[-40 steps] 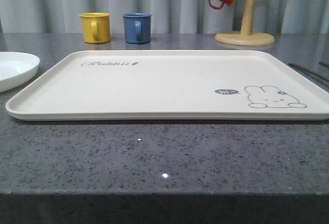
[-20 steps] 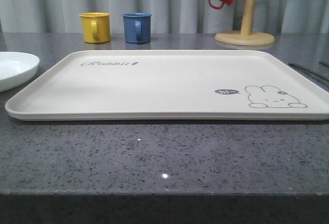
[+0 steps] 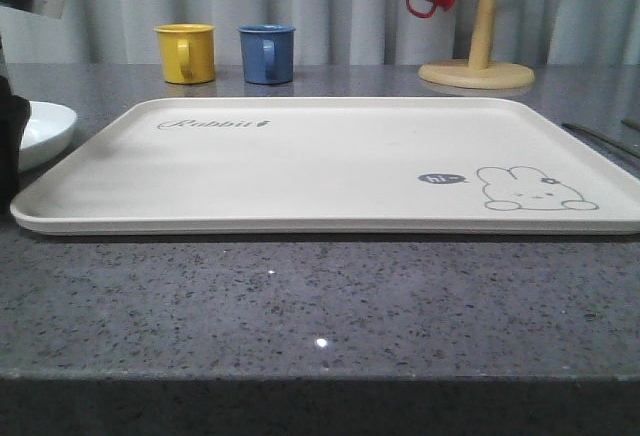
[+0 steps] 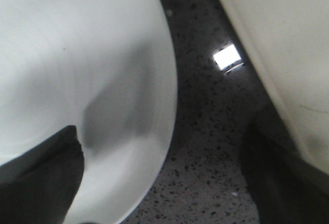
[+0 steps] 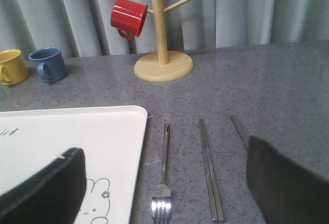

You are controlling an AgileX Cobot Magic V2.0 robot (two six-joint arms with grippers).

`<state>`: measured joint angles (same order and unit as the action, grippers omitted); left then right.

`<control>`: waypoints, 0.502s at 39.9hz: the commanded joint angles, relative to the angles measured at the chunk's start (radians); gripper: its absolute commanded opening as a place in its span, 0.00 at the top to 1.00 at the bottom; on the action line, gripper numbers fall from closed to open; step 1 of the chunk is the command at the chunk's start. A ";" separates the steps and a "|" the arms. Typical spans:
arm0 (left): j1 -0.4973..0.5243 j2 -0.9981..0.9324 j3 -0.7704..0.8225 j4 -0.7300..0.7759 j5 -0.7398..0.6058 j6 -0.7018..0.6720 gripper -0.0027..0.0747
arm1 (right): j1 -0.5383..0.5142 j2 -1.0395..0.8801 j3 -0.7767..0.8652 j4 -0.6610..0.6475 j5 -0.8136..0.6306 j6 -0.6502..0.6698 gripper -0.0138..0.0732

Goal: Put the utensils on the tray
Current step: 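Grasp the rim of the white plate with the left gripper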

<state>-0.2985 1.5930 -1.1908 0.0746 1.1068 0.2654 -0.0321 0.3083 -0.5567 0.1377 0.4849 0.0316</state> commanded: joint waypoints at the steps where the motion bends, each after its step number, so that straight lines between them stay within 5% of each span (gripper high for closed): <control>1: -0.007 -0.027 -0.029 0.004 0.003 0.000 0.35 | -0.005 0.019 -0.035 0.004 -0.078 -0.007 0.09; 12: -0.007 -0.027 -0.029 0.014 0.006 0.000 0.99 | -0.005 0.019 -0.035 0.004 -0.078 -0.007 0.09; 20: -0.007 -0.063 -0.056 0.033 0.007 0.000 0.99 | -0.005 0.019 -0.035 0.004 -0.078 -0.007 0.09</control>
<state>-0.2999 1.5900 -1.2033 0.1084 1.1123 0.2715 -0.0321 0.3083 -0.5567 0.1377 0.4857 0.0316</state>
